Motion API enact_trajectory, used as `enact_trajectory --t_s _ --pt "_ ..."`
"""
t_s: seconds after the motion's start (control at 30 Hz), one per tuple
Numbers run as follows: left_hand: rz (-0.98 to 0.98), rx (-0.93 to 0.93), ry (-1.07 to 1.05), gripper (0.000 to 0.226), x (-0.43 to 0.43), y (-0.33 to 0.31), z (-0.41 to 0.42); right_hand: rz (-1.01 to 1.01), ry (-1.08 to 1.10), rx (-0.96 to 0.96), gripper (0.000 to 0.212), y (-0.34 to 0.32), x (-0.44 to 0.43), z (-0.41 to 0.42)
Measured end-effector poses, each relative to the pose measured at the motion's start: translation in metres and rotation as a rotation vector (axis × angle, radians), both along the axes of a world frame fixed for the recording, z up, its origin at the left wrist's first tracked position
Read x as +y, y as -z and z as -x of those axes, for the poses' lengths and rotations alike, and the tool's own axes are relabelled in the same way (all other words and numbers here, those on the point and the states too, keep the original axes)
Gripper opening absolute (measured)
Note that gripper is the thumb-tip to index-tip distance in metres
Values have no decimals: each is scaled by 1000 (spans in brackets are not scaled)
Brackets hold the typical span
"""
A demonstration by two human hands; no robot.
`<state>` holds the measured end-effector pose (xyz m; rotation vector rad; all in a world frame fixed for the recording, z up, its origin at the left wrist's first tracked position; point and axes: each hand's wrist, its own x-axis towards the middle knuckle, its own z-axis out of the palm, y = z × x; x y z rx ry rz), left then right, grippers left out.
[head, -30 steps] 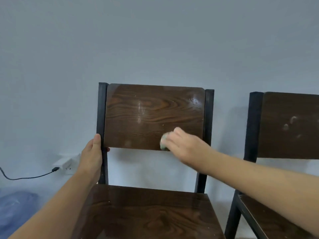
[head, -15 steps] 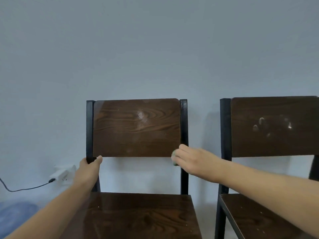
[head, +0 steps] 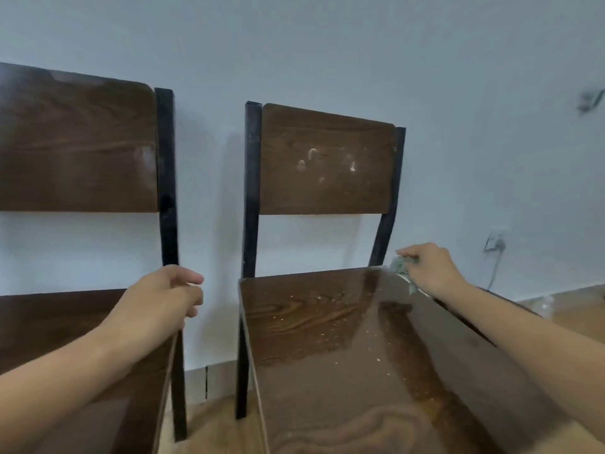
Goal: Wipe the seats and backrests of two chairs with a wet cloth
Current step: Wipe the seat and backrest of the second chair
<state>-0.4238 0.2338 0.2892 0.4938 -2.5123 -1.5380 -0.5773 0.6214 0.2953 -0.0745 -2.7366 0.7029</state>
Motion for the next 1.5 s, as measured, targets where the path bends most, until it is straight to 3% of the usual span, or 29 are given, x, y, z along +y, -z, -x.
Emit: enact_trajectory --t_s 0.17,0.3,0.5,0.7,0.87,1.0,1.07,1.2,1.37,1.5 --pt "-115 -110 -19 30 59 8 25 -58 170 45 20 40 19 13" --pt "-224 -170 -133 42 70 9 29 -45 117 79 22 43 4 14" --pt "-173 -157 -78 29 70 12 14 -13 -252 18 26 42 -58 -25" --pt "-182 -193 -7 16 77 12 -7 -71 -477 -107 24 29 -48 -121" --pt "-122 -230 56 26 88 12 -28 -3 -670 -172 25 23 -52 -227" --pt "-123 -237 114 38 95 15 -45 28 -804 -384 26 1 -58 -274" --pt "-120 -225 134 37 94 18 -51 69 -715 -339 25 -15 -56 -253" --pt "-142 -208 103 30 86 22 -62 43 -295 4 23 -19 -51 -120" --pt "-258 -233 37 9 84 26 -68 81 -133 -30 24 24 -73 -14" --pt "-414 -248 32 34 85 29 -61 100 -108 5 29 41 -88 1"
